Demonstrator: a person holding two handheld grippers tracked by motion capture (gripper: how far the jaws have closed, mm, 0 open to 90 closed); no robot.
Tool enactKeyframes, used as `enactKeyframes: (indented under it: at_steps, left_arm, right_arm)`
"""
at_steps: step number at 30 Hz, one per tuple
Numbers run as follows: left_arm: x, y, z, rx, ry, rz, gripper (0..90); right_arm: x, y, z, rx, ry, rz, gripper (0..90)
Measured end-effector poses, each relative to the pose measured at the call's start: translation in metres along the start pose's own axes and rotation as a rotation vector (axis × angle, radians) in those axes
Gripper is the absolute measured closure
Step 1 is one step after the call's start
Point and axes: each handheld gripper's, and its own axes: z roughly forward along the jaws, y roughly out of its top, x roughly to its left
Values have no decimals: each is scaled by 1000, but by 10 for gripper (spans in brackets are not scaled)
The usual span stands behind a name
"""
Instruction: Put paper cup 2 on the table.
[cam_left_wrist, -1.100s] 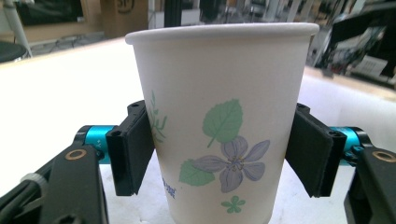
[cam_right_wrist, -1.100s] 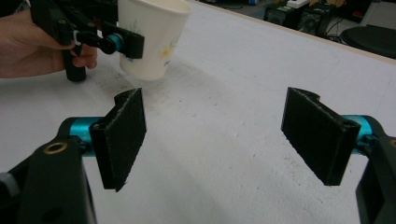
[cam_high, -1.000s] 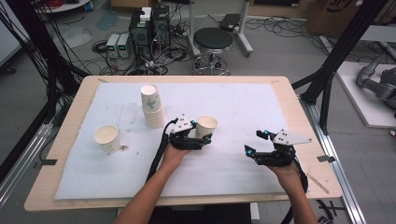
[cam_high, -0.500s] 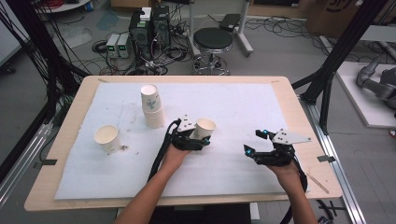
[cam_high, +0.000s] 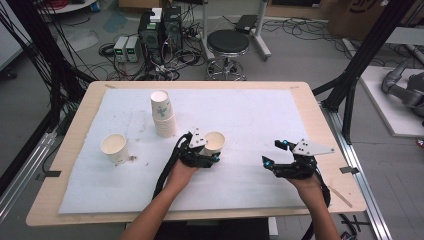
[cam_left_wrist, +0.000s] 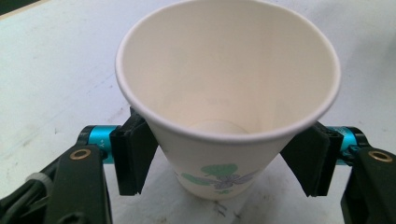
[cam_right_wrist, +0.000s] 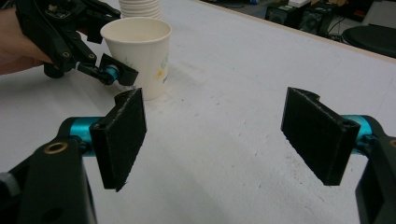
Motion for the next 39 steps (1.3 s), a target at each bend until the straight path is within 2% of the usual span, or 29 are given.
enactKeyframes:
  at_steps: [4,7,9,11,16,20,28,33,36,39]
  left_arm:
    - [0,-1,0,-1,-1,-4,309]
    - [2,-3,0,-12,-24,-25,284]
    - [2,-4,-2,-25,-38,-38,205]
    - [1,-6,-8,-45,-74,-53,168]
    - [5,-14,-32,-115,-103,-62,163]
    - [12,-21,-54,-178,-97,-94,163]
    - [27,-39,-100,-300,-68,-123,162]
    - [34,-50,-120,-349,-39,-127,163]
    - [37,-53,-130,-352,-14,-131,163]
    - [37,-56,-140,-378,-13,-133,165]
  right_arm:
    - [0,0,0,1,-2,-3,230]
    - [-1,0,1,3,-1,-2,230]
    - [-1,-1,1,4,-1,0,230]
    - [-2,-1,1,5,0,2,229]
    - [-2,-2,1,9,1,7,229]
    - [-2,-4,1,9,0,14,229]
    - [-2,-7,-2,11,-15,19,230]
    - [1,-8,-8,-10,-35,18,228]
    - [5,-7,-11,-24,-46,27,223]
    - [10,-7,-13,-32,-63,21,223]
